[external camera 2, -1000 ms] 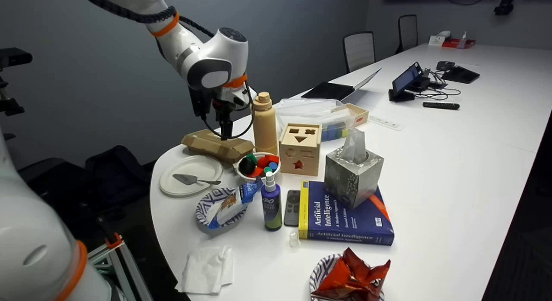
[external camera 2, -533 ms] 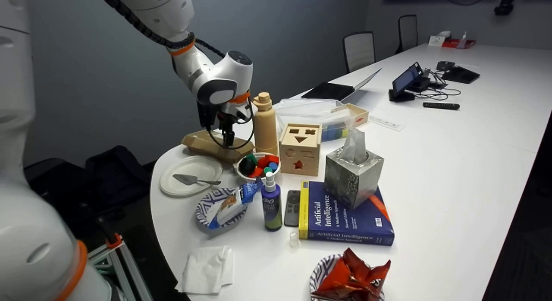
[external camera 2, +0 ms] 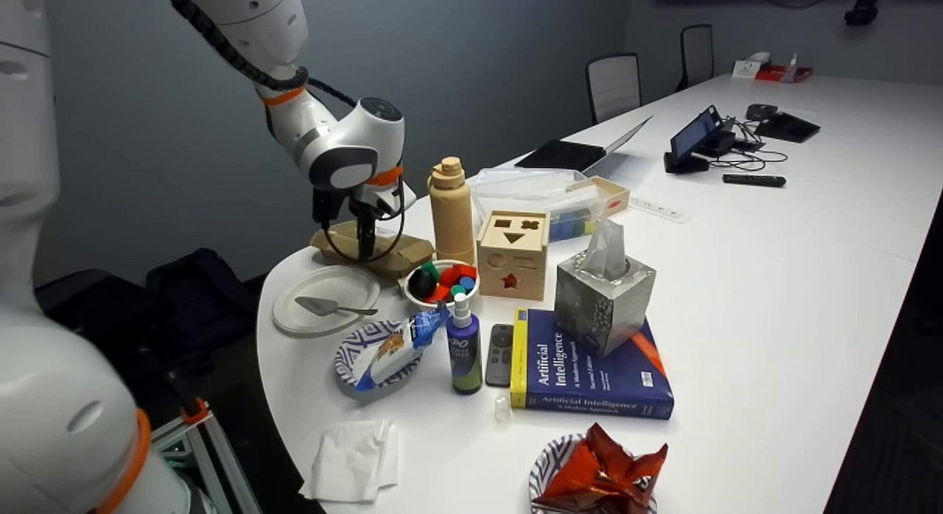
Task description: Open the lid of the cardboard box
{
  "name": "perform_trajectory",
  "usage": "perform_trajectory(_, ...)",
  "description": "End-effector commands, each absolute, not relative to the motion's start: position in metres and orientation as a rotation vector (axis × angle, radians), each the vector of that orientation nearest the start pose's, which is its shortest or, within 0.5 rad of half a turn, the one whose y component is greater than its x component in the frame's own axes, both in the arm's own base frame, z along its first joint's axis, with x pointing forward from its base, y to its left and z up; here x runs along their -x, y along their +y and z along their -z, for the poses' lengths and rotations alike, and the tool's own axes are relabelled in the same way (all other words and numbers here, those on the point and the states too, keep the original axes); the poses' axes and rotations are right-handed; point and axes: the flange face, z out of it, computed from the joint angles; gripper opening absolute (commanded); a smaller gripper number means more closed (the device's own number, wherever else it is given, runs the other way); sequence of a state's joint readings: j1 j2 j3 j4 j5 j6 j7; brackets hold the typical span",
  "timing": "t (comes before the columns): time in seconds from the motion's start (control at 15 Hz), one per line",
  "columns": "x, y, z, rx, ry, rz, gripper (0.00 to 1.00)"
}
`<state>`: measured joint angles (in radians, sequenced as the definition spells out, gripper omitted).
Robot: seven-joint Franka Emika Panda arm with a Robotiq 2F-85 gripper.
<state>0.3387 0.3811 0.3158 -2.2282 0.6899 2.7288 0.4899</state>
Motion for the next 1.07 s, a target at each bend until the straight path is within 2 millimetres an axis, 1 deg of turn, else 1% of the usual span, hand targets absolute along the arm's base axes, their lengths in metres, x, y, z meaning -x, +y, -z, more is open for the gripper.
perform_trajectory(0.0,-0.438,0.313,-0.208,2.608,0.789,-0.163,1.00)
perform_trajectory(0.4,-0.442,0.307,-0.201,2.584,0.887,-0.075,1.00)
perform_trajectory(0.73,-0.447,0.304,-0.190,2.579,0.924,-0.077,1.00)
perform_trajectory(1.0,-0.447,0.302,-0.180,2.587,0.931,-0.087,1.00)
